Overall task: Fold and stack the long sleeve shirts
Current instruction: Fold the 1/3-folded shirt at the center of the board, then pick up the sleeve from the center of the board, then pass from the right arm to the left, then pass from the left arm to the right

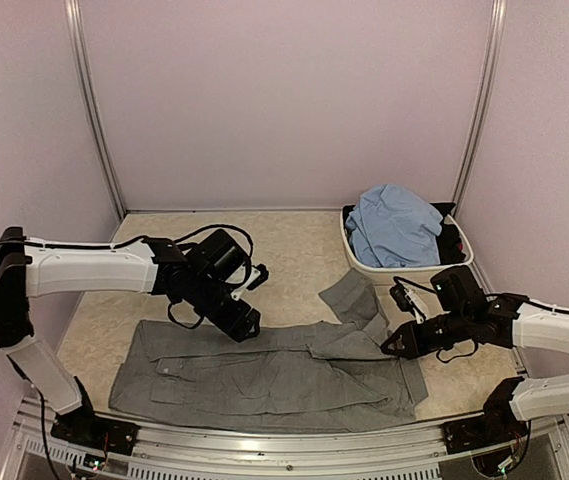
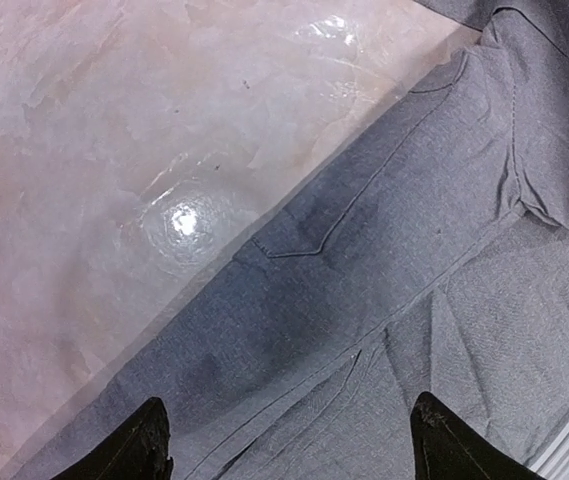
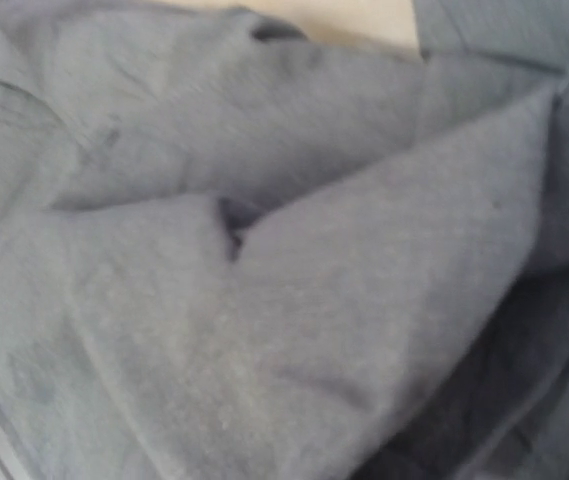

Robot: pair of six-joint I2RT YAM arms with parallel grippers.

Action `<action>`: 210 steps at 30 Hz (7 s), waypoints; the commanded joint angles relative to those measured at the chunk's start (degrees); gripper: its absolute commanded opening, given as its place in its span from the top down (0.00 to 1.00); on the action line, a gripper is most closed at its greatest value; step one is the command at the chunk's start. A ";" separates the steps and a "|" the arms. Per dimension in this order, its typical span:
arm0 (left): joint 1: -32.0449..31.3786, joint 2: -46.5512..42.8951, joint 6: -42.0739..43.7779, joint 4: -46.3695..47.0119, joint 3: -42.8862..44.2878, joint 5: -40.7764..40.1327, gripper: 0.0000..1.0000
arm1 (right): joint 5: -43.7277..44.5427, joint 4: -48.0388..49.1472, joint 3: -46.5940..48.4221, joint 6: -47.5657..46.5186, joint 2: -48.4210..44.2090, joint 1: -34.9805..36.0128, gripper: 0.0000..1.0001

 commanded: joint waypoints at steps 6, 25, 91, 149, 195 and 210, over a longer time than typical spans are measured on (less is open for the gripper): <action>0.44 2.45 2.91 -0.17 0.98 5.87 0.03 | 3.97 -1.30 0.42 3.89 0.20 0.65 0.53; 0.84 -13.15 -22.11 11.33 -18.43 -3.60 0.01 | 26.49 -2.46 26.52 -7.65 29.00 -1.53 0.24; 7.06 -8.10 -17.96 1.02 -7.01 -6.49 0.01 | -29.40 -7.87 23.21 -26.99 -3.26 -1.30 1.00; -0.32 -1.02 -20.02 48.45 2.19 49.07 1.00 | -14.79 -7.06 24.52 -20.58 1.80 4.50 0.81; -3.88 0.35 -78.62 80.54 -6.36 20.76 1.00 | 11.66 0.38 26.33 -19.53 1.30 11.47 1.00; 1.16 -11.25 -14.28 51.86 -7.34 19.27 0.01 | -14.49 -17.29 37.44 -17.73 15.28 8.73 1.00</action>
